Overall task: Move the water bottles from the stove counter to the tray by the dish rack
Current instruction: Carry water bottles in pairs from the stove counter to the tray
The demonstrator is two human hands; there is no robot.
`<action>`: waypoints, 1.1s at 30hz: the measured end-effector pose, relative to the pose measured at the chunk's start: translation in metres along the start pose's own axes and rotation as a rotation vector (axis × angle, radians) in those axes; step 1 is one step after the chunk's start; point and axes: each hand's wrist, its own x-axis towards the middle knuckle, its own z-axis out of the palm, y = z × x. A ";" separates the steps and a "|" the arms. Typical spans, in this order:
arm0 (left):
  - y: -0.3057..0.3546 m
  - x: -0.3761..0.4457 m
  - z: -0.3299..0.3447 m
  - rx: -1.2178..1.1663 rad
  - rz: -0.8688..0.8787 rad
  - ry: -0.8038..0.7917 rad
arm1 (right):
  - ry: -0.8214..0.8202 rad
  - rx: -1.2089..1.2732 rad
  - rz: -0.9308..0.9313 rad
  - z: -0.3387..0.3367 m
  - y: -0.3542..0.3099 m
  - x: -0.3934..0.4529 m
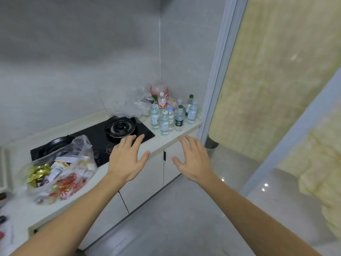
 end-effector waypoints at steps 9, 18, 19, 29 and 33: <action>0.007 0.153 0.077 -0.038 0.041 -0.036 | -0.036 -0.008 0.051 0.038 0.074 0.131; -0.014 0.325 0.147 -0.092 0.072 -0.124 | -0.069 -0.054 0.097 0.077 0.137 0.303; -0.017 0.342 0.150 -0.096 0.074 -0.131 | -0.077 -0.052 0.110 0.080 0.141 0.321; 0.010 0.472 0.196 -0.159 0.106 -0.212 | -0.104 -0.030 0.190 0.110 0.222 0.446; 0.032 0.523 0.226 -0.236 0.092 -0.267 | -0.138 -0.004 0.184 0.127 0.257 0.500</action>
